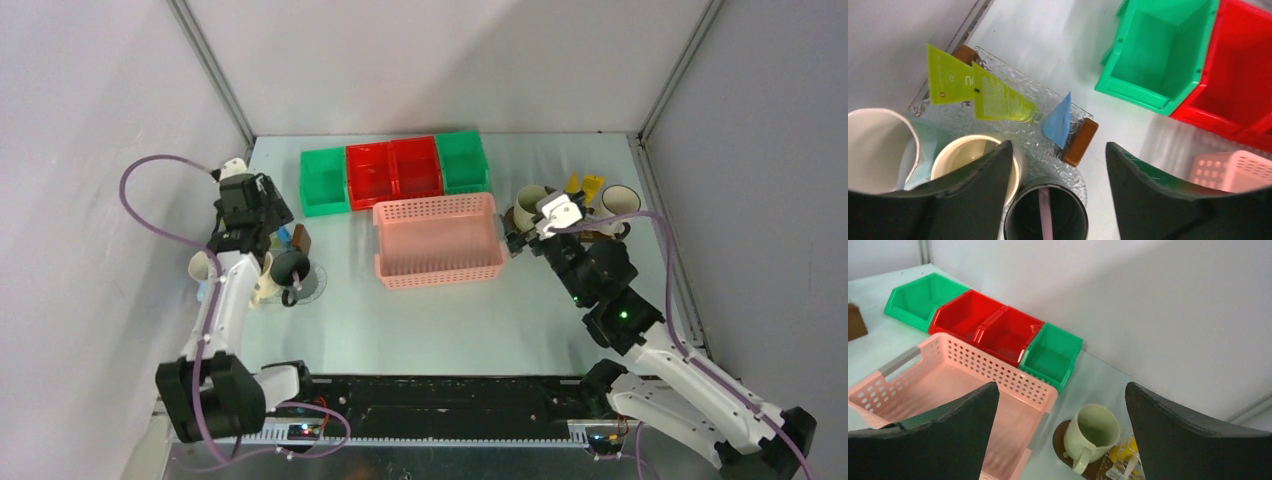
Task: Prepare toiletry sets of a toothbrush and toothpaste on the tray
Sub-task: Place the toothpaste in the toothpaste holder.
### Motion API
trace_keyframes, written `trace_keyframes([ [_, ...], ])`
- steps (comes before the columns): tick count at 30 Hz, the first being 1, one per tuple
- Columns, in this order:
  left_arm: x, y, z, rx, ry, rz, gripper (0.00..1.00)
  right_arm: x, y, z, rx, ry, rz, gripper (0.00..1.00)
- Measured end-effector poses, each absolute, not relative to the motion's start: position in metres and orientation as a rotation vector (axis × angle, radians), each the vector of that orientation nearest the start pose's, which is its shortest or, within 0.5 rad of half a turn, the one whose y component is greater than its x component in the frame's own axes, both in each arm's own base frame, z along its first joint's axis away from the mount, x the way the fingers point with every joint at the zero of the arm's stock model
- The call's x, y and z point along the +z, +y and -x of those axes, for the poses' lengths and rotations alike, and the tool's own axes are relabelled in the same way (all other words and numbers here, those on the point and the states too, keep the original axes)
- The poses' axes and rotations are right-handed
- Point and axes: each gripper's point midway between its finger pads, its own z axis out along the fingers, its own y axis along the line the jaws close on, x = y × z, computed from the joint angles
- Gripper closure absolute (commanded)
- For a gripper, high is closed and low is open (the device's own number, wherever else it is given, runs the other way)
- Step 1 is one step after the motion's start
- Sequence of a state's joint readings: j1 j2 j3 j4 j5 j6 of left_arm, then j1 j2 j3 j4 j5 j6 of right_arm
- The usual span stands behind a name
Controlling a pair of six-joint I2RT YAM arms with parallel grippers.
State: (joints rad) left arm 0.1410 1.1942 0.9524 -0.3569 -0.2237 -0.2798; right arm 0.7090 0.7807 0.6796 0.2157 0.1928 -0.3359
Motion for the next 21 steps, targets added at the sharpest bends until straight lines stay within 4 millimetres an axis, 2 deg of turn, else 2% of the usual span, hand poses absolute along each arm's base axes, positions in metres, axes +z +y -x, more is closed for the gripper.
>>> trace_keyframes([
  [4, 0.22, 0.074, -0.33, 0.146, 2.004, 0.563, 0.02, 0.33, 0.151, -0.271, 0.15, 1.378, 0.45, 0.01],
  [8, 0.256, 0.071, -0.302, 0.129, 1.9, 0.563, 0.0, 0.33, 0.115, -0.259, 0.117, 1.428, 0.297, 0.01],
  [12, 0.29, 0.068, -0.264, 0.125, 1.784, 0.563, 0.0, 0.324, 0.084, -0.245, 0.098, 1.457, 0.152, 0.01],
  [17, 0.3, 0.065, -0.222, 0.124, 1.692, 0.569, 0.0, 0.313, 0.057, -0.226, 0.108, 1.436, 0.031, 0.01],
  [21, 0.293, 0.057, -0.205, 0.119, 1.684, 0.537, 0.0, 0.31, 0.038, -0.215, 0.089, 1.425, -0.038, 0.01],
])
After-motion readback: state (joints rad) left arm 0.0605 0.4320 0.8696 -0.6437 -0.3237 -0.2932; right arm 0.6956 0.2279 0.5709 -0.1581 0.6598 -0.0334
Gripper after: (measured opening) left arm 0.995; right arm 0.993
